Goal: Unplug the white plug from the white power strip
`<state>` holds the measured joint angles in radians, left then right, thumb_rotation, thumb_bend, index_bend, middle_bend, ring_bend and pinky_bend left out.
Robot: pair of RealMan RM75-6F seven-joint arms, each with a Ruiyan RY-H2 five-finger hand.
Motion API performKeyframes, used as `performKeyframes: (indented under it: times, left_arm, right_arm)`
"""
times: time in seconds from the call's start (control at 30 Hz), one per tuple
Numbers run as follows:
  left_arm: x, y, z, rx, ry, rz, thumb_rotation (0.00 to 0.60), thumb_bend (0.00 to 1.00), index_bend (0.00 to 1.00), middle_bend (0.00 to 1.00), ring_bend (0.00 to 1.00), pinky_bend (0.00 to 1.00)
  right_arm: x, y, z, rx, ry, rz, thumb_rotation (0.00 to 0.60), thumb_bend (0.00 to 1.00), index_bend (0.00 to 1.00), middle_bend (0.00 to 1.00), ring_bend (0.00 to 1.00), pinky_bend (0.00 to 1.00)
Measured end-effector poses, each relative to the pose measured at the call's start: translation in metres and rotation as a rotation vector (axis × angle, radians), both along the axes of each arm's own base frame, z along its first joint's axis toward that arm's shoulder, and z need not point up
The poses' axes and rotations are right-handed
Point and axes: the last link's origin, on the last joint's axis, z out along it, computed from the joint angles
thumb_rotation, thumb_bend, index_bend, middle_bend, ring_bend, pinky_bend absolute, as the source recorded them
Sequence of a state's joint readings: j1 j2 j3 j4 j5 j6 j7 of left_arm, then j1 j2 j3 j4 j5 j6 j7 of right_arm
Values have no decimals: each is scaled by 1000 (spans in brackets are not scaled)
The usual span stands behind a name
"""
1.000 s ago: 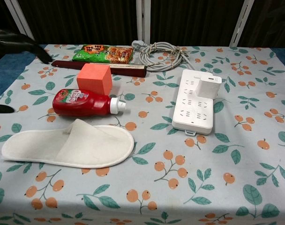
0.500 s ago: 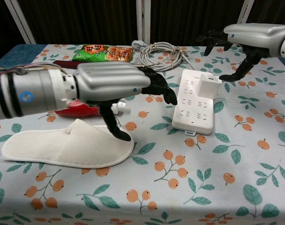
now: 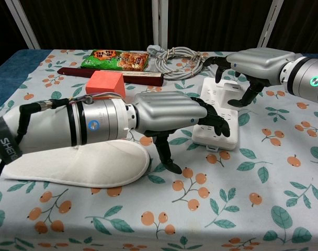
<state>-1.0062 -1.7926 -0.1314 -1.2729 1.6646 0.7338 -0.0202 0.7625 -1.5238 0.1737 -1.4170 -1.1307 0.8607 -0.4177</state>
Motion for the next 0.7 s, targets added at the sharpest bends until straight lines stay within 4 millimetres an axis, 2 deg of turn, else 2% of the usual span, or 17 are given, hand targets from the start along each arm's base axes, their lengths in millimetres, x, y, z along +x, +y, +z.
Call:
performKeyframes:
  times: [0.37, 0.57, 0.7]
  left_arm:
    - [-6, 6, -12, -18, -6, 43, 600, 125, 187, 195, 65, 86]
    - [-7, 9, -17, -22, -6, 58, 600, 125, 187, 195, 65, 86]
    - [-7, 9, -20, -29, -4, 63, 600, 124, 187, 195, 65, 86]
  right_arm:
    - [-7, -1, -10, -7, 45, 47, 600, 290, 281, 390, 233, 374]
    - [-13, 0, -14, -6, 36, 49, 600, 321, 361, 437, 281, 405]
    - [-15, -1, -16, -8, 36, 49, 600, 345, 450, 468, 331, 438]
